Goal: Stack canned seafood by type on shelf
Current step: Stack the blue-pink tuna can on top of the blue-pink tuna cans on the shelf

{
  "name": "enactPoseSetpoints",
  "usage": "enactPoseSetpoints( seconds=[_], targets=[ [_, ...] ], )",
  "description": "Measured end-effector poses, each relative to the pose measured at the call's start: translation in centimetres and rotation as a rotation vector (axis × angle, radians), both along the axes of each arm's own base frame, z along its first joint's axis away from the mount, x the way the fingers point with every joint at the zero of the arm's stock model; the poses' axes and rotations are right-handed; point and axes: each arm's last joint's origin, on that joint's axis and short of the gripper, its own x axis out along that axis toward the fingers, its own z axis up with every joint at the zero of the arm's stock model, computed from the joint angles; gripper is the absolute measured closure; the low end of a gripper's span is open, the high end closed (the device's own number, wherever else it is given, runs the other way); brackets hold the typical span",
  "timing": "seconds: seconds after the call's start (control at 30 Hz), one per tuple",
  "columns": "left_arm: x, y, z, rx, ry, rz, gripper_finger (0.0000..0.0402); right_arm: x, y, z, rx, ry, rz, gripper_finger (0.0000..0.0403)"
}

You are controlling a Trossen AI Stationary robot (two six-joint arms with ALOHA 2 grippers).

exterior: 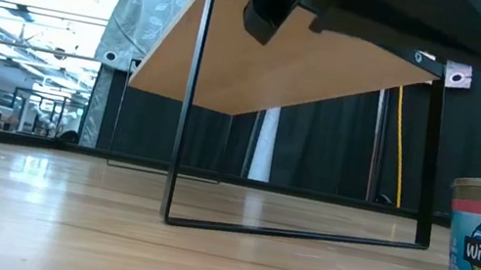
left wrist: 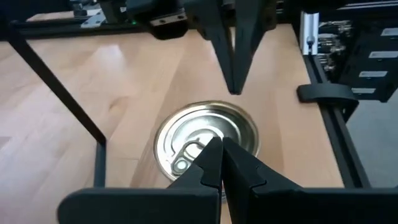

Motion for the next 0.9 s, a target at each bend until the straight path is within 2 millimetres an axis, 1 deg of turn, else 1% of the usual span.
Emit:
enactPoseSetpoints(
  seconds=[0.23,0.53,0.77,0.9],
  targets=[
    [-0.1,0.1,-0.2,0.005,0.016,0.007,0.0396,0.0,0.0,0.0,0.001,0.000,-0.002,0.0403],
    [0.2,0.4,-1.8,0.002,0.045,0.019,0.0396,0.0,0.0,0.0,-0.002,0.000,-0.001,0.0402],
    [0.4,0.6,-1.8,-0.001,0.042,0.025,0.0396,0.0,0.0,0.0,-0.003,0.000,-0.001,0.0402],
    [0.7,0.9,-2.4,-0.027,0.057,0.025,0.0396,0.0,0.0,0.0,-0.004,0.000,0.000,0.0402]
  ],
)
